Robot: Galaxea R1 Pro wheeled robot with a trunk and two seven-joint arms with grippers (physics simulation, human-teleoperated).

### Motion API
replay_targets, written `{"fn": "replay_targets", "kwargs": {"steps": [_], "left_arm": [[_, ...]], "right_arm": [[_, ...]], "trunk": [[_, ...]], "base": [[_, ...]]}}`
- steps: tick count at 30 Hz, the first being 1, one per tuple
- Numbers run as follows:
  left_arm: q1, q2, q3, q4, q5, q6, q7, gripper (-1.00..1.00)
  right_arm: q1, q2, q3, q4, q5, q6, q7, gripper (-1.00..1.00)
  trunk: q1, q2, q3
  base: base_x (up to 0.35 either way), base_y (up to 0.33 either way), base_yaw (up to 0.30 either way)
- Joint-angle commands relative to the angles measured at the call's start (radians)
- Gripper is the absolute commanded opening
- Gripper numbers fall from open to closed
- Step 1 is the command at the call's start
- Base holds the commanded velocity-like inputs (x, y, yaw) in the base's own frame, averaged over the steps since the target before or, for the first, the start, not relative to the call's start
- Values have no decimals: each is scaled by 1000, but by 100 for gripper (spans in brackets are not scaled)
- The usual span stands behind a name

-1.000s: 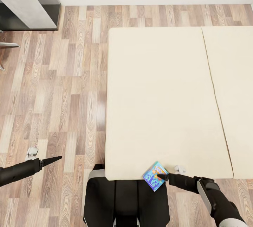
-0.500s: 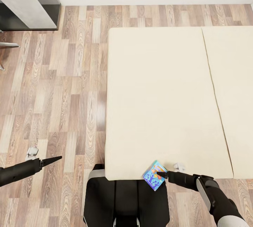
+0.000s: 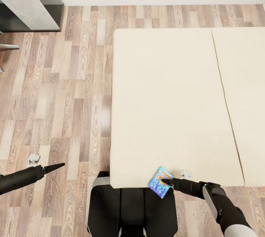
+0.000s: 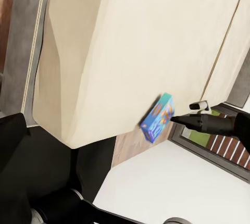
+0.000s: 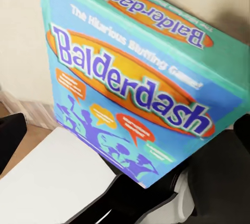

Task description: Put all the toys in the child's room - the three board games (two on the bed and one on the table), the two jigsaw puzzles on the table, and the tennis ball on the table - inside the toy box on the table in the child's room.

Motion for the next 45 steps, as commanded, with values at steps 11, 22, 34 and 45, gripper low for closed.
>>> {"fn": "replay_targets", "kwargs": {"steps": [11,22,34,45], "left_arm": [[0,1,0,0,0,10,-3,100],[0,2,0,0,0,10,-3,100],[1,2,0,0,1,10,-3,100],[0,2,3,0,1,10,-3,100]], "right_arm": [[-16,23,8,-2,-8,17,2,100],[-42,30,11,-2,-9,22,3,100],[-69,45,12,-2,-9,25,3,100],[-86,53,12,-2,-9,29,-2,100]], "trunk": [[1,-1,-1],[1,-1,-1],[1,-1,-1],[1,-1,-1]], "base": [[0,0,0],[0,0,0],[0,0,0],[0,0,0]]}}
